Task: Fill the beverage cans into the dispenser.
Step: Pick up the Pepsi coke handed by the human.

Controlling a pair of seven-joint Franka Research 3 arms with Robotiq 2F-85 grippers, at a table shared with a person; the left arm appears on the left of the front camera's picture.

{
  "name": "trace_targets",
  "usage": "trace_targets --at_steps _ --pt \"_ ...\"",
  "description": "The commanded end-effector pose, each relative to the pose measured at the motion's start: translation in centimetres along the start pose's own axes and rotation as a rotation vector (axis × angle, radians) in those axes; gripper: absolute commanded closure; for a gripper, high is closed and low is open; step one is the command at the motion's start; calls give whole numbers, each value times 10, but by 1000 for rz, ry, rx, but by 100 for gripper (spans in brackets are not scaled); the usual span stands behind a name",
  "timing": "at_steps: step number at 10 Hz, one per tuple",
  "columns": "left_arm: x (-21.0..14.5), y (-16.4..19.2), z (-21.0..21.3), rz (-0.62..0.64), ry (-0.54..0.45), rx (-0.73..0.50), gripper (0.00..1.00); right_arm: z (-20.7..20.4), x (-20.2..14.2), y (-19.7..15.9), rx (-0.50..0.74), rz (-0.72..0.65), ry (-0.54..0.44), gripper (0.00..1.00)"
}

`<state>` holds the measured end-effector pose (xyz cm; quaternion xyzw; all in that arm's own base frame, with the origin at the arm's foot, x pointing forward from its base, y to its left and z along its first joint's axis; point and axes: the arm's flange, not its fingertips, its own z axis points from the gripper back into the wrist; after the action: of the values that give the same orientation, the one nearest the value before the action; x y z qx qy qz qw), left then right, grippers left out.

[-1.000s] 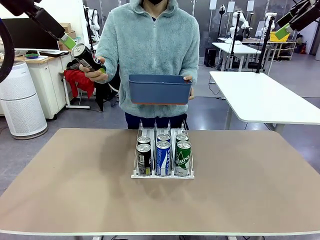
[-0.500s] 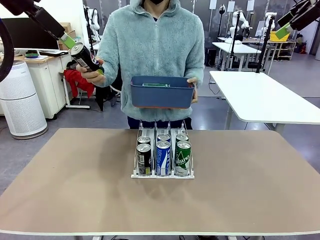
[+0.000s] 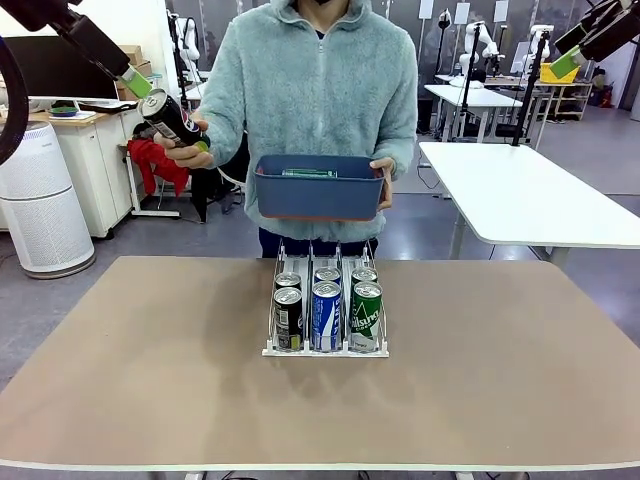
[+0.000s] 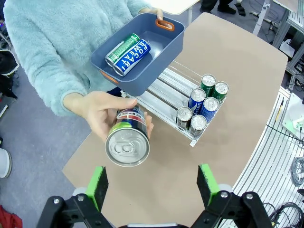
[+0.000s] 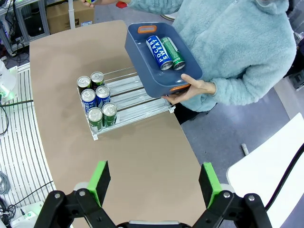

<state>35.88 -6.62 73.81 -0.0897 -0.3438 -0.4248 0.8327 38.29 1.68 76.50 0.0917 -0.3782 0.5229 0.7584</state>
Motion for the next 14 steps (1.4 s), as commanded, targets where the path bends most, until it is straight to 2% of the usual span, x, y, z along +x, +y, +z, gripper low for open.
trace_targets --at_steps 1,7,9,14 --pt "-2 0 1 -6 1 2 0 -1 -1 1 1 3 5 0" --pt "4 18 -24 -91 36 105 0 -1 -1 1 1 3 5 0" --pt "4 19 -34 -84 -7 95 0 -1 -1 1 1 3 5 0" --pt "-3 27 -43 -50 -33 42 0 -1 -1 1 1 3 5 0"
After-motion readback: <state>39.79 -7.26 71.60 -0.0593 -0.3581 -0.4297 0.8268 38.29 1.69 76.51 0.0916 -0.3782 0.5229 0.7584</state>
